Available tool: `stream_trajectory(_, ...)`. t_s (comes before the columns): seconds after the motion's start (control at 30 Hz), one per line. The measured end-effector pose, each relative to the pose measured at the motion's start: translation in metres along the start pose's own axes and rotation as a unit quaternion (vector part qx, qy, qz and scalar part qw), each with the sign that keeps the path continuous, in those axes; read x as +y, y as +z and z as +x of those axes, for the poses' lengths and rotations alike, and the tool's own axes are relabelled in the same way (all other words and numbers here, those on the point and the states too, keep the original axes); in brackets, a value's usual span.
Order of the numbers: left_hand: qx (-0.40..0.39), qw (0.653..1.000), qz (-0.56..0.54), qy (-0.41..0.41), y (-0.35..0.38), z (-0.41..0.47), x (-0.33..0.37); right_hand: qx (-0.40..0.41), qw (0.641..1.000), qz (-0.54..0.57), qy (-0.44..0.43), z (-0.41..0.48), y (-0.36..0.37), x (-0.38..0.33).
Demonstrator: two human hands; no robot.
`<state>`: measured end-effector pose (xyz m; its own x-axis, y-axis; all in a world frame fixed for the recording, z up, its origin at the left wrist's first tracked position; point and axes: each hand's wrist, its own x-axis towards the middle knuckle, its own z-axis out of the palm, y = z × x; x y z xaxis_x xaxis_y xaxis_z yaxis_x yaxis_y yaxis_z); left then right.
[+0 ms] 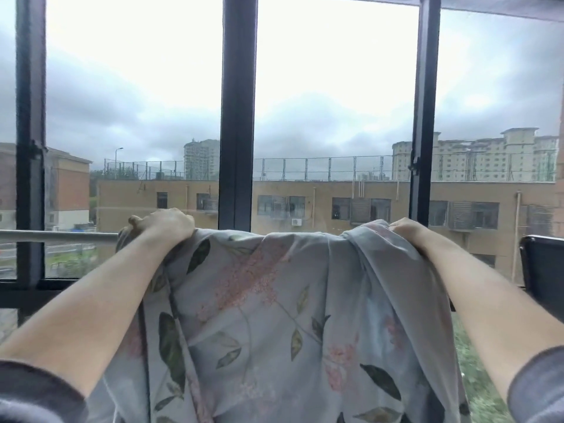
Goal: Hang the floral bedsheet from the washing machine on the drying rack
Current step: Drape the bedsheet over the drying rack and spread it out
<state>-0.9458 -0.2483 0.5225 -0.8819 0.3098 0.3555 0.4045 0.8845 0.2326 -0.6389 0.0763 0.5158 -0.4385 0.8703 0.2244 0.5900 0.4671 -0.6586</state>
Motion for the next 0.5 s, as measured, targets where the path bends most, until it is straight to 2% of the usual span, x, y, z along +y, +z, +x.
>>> stream_trajectory(0.1,-0.01,0.99,-0.081,0.114,0.006,-0.009,0.014,0.014,1.0,-0.006,0.0,-0.002,-0.004,0.005)
stream_trajectory(0.2,-0.001,0.962,-0.059,0.266,0.015,-0.038,0.053,0.013,1.0,-0.012,-0.003,-0.008,-0.005,0.004)
stream_trajectory(0.27,0.009,0.94,-0.058,0.337,0.022,-0.064,0.088,0.013,1.0,-0.015,-0.01,-0.013,-0.005,0.002)
stream_trajectory(0.5,-0.053,0.891,-0.222,0.392,0.018,-0.11,0.193,0.037,0.995,-0.038,-0.08,-0.033,-0.005,-0.002)
